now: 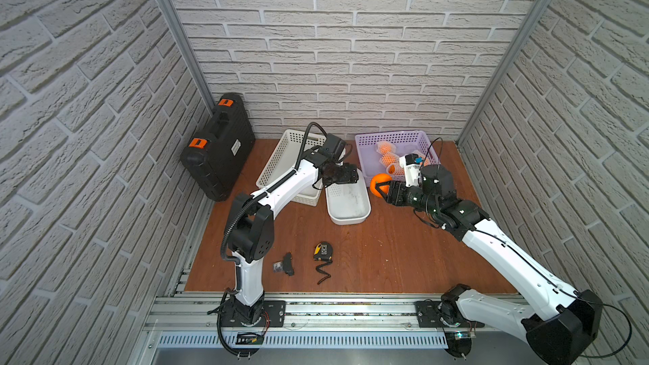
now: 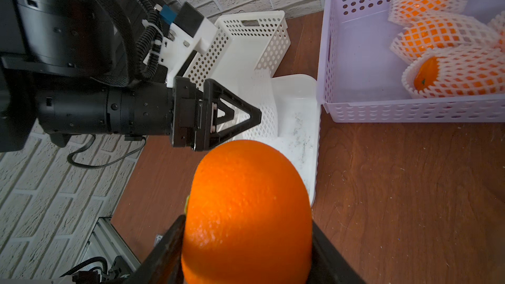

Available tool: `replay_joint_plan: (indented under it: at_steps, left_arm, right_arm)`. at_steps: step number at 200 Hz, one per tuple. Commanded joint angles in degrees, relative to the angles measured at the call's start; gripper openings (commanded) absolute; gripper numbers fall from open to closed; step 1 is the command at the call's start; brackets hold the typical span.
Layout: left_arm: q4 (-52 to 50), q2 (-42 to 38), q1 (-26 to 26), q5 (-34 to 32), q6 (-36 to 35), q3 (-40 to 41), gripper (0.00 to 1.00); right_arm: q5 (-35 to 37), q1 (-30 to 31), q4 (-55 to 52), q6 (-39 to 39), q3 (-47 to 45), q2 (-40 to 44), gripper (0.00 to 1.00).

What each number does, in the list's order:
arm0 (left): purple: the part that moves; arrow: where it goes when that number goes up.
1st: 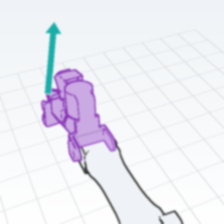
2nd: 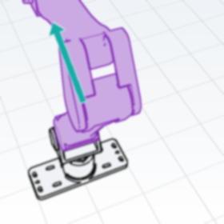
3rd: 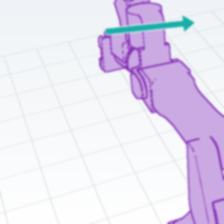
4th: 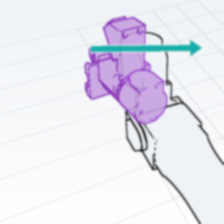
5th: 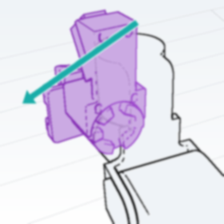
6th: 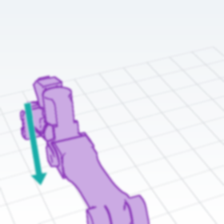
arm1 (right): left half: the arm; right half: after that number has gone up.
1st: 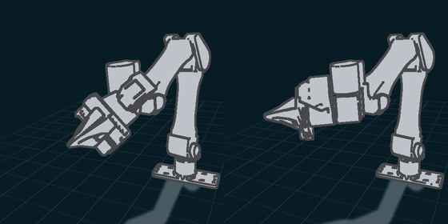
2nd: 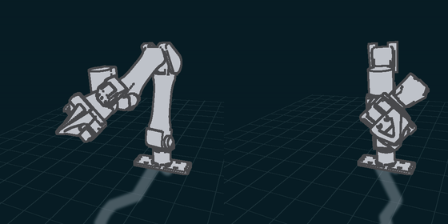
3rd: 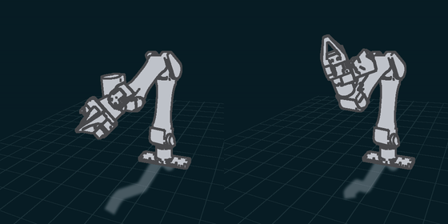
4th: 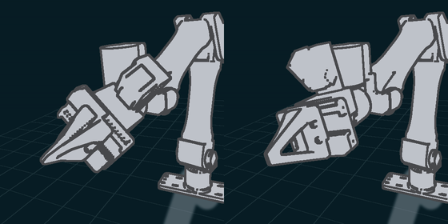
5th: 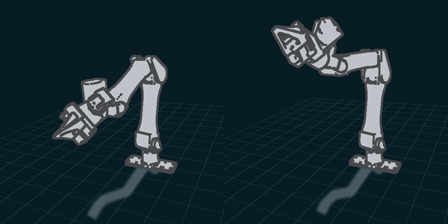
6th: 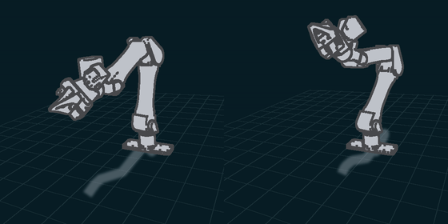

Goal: Remove foam nets from oranges
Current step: Place the foam net into the storage box.

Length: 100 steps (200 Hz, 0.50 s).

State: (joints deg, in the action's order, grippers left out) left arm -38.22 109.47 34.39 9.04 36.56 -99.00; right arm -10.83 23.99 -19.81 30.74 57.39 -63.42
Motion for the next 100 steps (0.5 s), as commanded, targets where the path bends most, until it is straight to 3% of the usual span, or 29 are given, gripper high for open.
replay_joint_plan:
  at_steps: [1,39,73,100]
  left_arm:
    - [-4.9,2.4,-0.4,-7.0,-1.7,-4.1,0.85]
    - [-9.2,7.9,2.3,-21.3,-2.8,-7.9,0.9]
    - [-13.8,15.2,3.0,-25.9,-3.6,-15.2,0.89]
    - [-13.9,18.3,3.1,-23.9,-3.9,-18.1,0.85]
  right_arm:
    - [0.3,-0.2,1.2,-0.8,0.3,0.6,0.39]
    - [0.1,-0.2,1.0,-0.9,0.5,0.6,0.39]
    - [-0.5,-0.2,0.8,-1.0,1.2,0.0,0.39]
    - [-0.4,-0.2,0.5,-1.3,1.3,0.2,0.39]
